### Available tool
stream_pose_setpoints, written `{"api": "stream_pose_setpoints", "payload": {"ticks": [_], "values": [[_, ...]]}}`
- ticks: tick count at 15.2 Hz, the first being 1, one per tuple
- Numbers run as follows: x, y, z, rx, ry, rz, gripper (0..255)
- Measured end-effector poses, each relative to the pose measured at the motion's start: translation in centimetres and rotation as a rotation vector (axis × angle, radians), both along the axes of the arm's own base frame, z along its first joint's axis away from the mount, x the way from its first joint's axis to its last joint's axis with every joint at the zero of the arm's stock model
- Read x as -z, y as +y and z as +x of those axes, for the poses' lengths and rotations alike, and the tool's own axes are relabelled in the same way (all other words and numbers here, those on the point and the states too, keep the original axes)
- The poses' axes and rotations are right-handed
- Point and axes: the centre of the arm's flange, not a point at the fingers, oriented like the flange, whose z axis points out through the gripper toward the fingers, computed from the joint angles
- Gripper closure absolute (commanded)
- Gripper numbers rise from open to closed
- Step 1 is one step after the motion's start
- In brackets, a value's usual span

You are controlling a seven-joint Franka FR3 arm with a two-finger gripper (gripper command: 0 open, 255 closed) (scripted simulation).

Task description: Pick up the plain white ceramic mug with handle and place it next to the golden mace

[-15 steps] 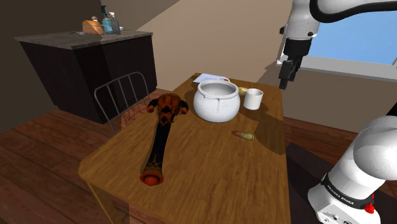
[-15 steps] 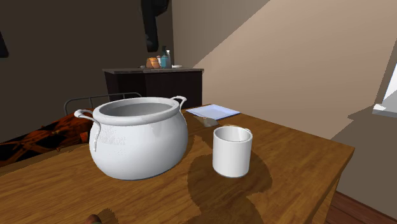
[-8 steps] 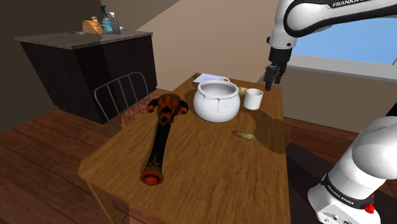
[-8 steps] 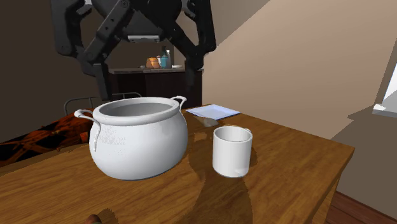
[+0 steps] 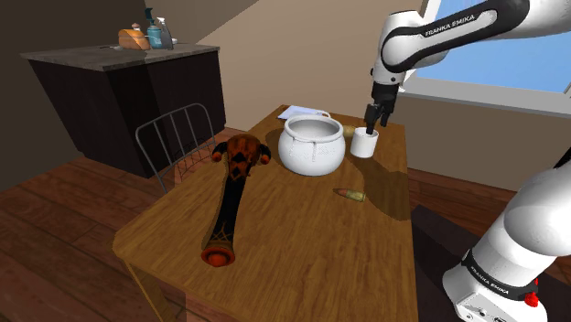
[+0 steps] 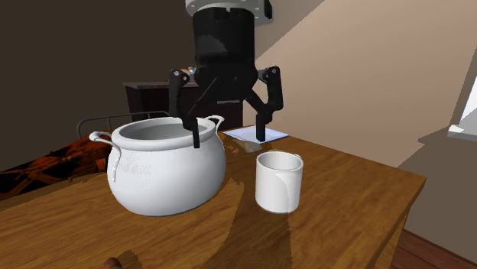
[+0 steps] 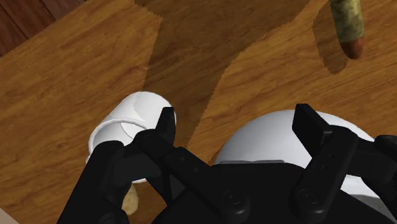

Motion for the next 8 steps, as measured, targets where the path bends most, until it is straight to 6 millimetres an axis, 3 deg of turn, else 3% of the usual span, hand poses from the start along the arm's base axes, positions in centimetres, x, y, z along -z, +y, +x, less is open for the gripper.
{"api": "stream_pose_setpoints", "payload": {"ticks": [8], "values": [[5.2,-5.8,7.3,0.049,-0.012,0.016,0]]}}
